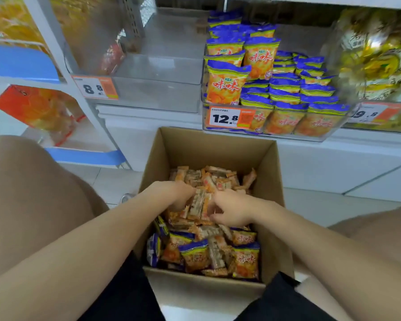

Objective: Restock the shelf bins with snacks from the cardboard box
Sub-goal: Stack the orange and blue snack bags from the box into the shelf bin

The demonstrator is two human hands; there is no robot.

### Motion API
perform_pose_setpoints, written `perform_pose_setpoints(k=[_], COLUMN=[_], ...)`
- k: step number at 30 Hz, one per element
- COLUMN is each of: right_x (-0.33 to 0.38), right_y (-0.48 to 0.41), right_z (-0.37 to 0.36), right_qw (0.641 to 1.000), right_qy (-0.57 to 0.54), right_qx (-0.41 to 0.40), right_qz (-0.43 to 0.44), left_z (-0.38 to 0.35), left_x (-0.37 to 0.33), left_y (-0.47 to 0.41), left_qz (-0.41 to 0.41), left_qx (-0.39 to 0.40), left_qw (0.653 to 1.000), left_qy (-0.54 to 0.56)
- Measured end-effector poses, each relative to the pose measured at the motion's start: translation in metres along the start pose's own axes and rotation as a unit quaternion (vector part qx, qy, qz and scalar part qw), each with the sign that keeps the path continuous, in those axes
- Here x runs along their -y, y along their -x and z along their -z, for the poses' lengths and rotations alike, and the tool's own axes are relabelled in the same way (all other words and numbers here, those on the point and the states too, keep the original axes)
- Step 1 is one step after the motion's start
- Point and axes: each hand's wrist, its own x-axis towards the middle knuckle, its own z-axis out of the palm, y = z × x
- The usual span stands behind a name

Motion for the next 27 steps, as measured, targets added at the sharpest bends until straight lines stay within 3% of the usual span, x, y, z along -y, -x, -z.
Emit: perform_pose_setpoints(k=[8,14,18,23,27], right_x=[-0.007,-0.002,-0.009,-0.026,-0.041], right_y=[-0.045,-0.049,-0.049,-0.032,-0.015], right_z=[-0.061,-0.095,-0.081,-0.019,0.016], right_qw=[0.999,0.995,0.997,0.968,0.886], right_qy=[-0.008,0.078,-0.036,-0.215,-0.374], right_qx=[0.027,0.064,0.068,-0.097,-0.238], right_qz=[-0.019,-0.001,-0.022,-0.086,-0.137], left_z=[-0.042,-0.041,-0.03,-0.002,0.027], left_x=[0.03,0.034,0.039,0.039,0.037], left_y=[-0.047,-0.054,-0.053,-0.04,-0.01], left_qz=[-0.013,-0.019,-0.023,-0.055,-0.048], left_qx=[0.016,-0.022,-0.049,-0.097,-0.123], left_qw=[1.0,0.994,0.998,0.976,0.921], left_qy=[-0.024,-0.101,-0.012,0.186,0.368])
